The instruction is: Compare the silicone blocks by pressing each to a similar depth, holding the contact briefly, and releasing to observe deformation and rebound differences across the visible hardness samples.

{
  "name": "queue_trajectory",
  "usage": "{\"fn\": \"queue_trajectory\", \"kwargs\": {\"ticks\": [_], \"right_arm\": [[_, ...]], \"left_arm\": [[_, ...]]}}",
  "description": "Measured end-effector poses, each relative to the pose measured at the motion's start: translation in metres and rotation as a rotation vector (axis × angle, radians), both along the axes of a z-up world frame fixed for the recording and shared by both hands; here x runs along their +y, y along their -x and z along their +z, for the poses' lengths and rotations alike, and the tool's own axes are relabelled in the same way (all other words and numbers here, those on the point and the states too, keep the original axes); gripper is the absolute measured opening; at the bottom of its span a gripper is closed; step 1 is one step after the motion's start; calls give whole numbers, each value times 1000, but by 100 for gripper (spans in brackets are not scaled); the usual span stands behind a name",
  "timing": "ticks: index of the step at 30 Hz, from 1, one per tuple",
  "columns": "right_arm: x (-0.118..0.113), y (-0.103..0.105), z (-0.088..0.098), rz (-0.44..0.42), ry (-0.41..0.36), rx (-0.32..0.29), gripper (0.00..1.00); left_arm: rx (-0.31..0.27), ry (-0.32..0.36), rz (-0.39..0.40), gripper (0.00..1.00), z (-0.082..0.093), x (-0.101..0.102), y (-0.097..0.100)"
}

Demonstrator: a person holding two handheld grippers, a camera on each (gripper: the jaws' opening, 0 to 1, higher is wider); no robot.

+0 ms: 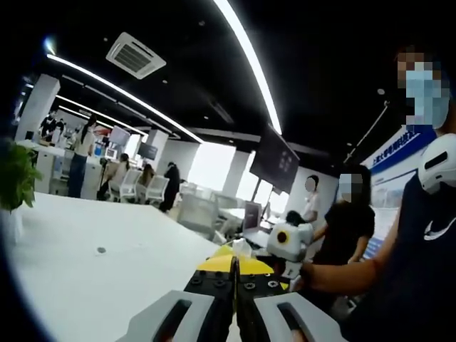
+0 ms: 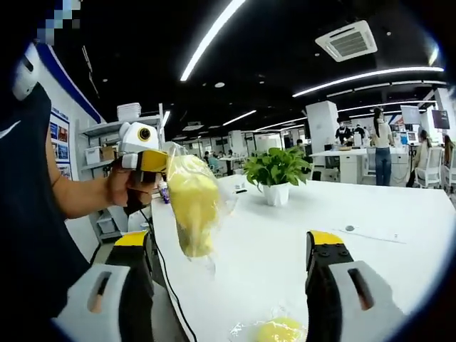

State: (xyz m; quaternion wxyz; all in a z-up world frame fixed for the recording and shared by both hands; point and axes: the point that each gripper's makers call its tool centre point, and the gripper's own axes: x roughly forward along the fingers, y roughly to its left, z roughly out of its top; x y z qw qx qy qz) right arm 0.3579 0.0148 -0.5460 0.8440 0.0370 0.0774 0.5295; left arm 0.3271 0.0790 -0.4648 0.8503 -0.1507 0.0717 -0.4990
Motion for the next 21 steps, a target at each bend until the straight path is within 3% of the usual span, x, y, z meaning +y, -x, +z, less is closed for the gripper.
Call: {"fn": "queue_trajectory", "kwargs": {"ticks": [2, 10, 21], "right_arm": [[-6, -4, -1, -34, -13, 5, 96], [-28, -7, -5, -91, -2, 1, 96], [-45, -7, -25, -142, 28, 24, 96]], "left_arm": [[7, -7, -3, 0, -1, 0, 1], [23, -19, -1, 0, -7, 1, -1], [37, -23, 15, 0, -10, 5, -3]]}}
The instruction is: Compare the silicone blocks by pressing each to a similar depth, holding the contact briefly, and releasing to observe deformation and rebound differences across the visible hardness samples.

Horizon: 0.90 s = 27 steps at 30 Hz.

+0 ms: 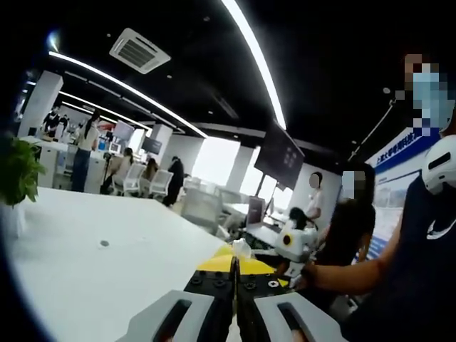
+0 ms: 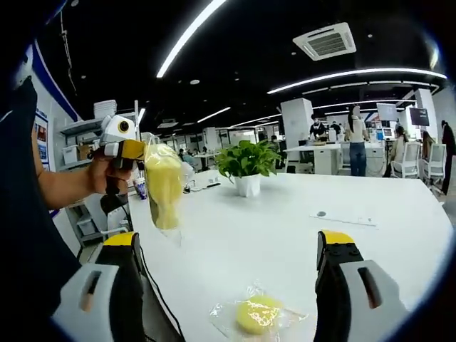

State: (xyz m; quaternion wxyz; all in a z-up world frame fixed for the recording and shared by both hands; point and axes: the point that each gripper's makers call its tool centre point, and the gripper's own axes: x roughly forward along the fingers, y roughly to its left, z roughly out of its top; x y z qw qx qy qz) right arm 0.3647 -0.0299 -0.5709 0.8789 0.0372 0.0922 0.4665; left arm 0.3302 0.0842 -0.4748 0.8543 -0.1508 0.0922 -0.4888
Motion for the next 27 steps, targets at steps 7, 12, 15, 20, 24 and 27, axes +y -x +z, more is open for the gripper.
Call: {"fn": "queue_trajectory", "kwargs": {"ticks": [7, 12, 15, 20, 24, 27], "right_arm": [[-7, -2, -3, -25, 20, -9, 96], [-17, -4, -7, -52, 36, -14, 96], [-23, -4, -10, -68, 41, -10, 96], [-31, -5, -15, -92, 46, 1, 96], [-34, -5, -17, -101, 57, 1, 96], [-38, -7, -22, -105, 98, -14, 96]], "left_arm": [[14, -1, 4, 0, -4, 1, -1], [20, 0, 1, 0, -7, 0, -2], [25, 3, 1, 0, -9, 0, -2], [33, 14, 3, 0, -11, 0, -2], [37, 18, 8, 0, -11, 1, -3], [39, 24, 7, 0, -10, 2, -3]]}}
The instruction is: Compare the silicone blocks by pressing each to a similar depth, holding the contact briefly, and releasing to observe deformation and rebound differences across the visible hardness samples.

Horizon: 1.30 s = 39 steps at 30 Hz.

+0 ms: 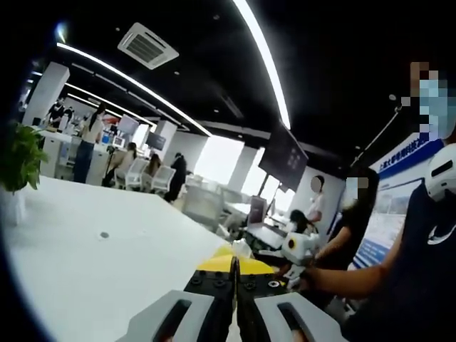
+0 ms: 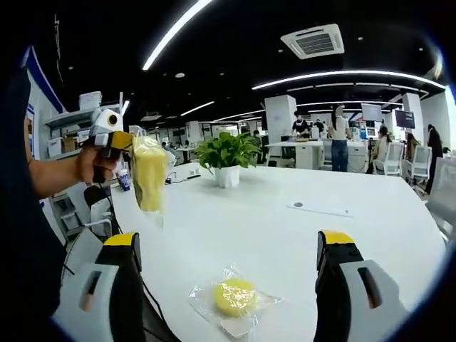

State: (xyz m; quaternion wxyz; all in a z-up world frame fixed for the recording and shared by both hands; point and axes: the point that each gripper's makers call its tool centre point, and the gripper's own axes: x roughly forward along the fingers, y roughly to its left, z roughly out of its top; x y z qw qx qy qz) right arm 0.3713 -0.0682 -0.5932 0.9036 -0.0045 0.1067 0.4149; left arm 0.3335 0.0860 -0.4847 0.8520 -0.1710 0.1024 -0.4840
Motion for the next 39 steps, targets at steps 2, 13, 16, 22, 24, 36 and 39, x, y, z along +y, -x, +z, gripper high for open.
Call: {"fn": "queue_trajectory", "kwargs": {"ticks": [2, 13, 16, 22, 24, 36, 39], "right_arm": [[-2, -1, -1, -3, 8, 0, 96], [-21, -3, -20, -56, 63, 10, 96], [-28, -3, -32, -74, 79, 26, 96], [-38, 1, -41, -91, 60, 47, 96], [-41, 3, -45, -100, 64, 52, 96], [-49, 10, -59, -127, 77, 72, 96], [-53, 11, -61, -135, 75, 73, 96]], "left_arm": [[2, 1, 1, 0, 0, 1, 0], [43, 47, 19, 0, -12, 5, -2], [49, 63, 21, 0, -15, 5, -1], [77, 48, 30, 0, -29, 10, -3], [101, 44, 34, 0, -37, 13, -4], [192, 35, 49, 0, -83, 18, -12], [222, 29, 60, 0, -99, 22, -14]]}}
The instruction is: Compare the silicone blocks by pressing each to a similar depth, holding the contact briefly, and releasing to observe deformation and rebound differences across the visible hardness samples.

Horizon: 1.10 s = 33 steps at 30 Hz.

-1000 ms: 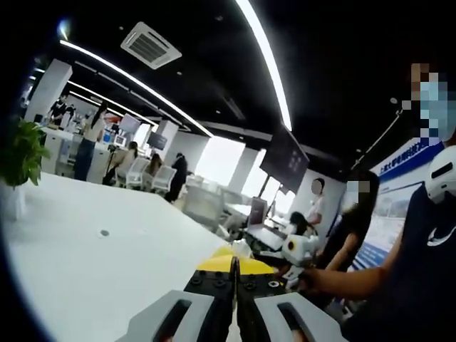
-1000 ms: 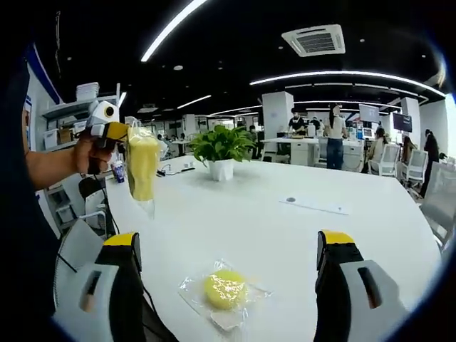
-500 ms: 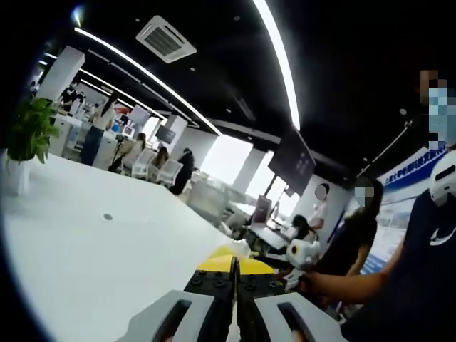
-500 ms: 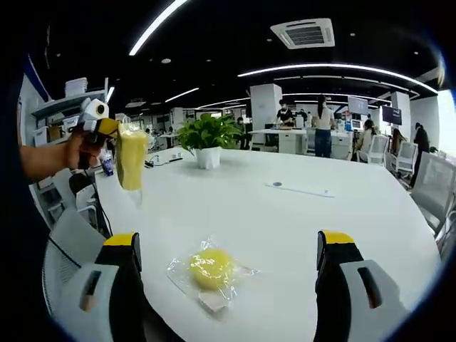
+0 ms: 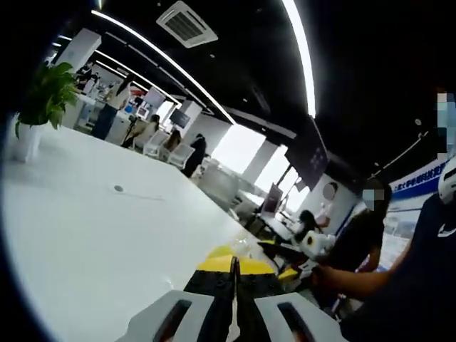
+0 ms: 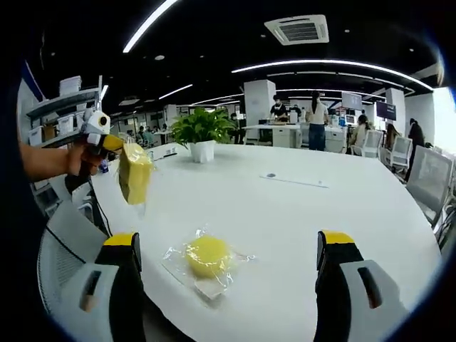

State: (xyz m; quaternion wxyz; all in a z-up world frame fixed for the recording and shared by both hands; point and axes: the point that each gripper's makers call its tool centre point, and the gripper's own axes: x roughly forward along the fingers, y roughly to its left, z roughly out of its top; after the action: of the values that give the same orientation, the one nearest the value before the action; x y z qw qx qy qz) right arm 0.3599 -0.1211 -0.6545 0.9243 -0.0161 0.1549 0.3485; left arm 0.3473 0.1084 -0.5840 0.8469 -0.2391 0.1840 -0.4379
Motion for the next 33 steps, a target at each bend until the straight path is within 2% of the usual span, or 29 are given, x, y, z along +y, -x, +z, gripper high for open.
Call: {"fn": "queue_trajectory", "kwargs": {"ticks": [9, 15, 20, 28, 30, 33], "right_arm": [[-13, 7, -15, -36, -6, 39, 96], [-14, 7, -14, -47, -27, 36, 96], [-12, 9, -17, -44, -10, 36, 96], [-14, 14, -28, -45, -4, 60, 96], [-13, 16, -32, -44, 0, 69, 96], [-13, 18, -35, -41, 3, 74, 96]], "left_arm": [[65, -5, 24, 0, -29, 11, -6], [114, -13, 49, 0, -48, 15, -8], [172, 3, 89, 0, -69, 21, -12], [243, 11, 126, 0, -96, 32, -17], [274, 38, 148, 0, -100, 36, -22], [276, 18, 166, 0, -108, 39, -31]]}}
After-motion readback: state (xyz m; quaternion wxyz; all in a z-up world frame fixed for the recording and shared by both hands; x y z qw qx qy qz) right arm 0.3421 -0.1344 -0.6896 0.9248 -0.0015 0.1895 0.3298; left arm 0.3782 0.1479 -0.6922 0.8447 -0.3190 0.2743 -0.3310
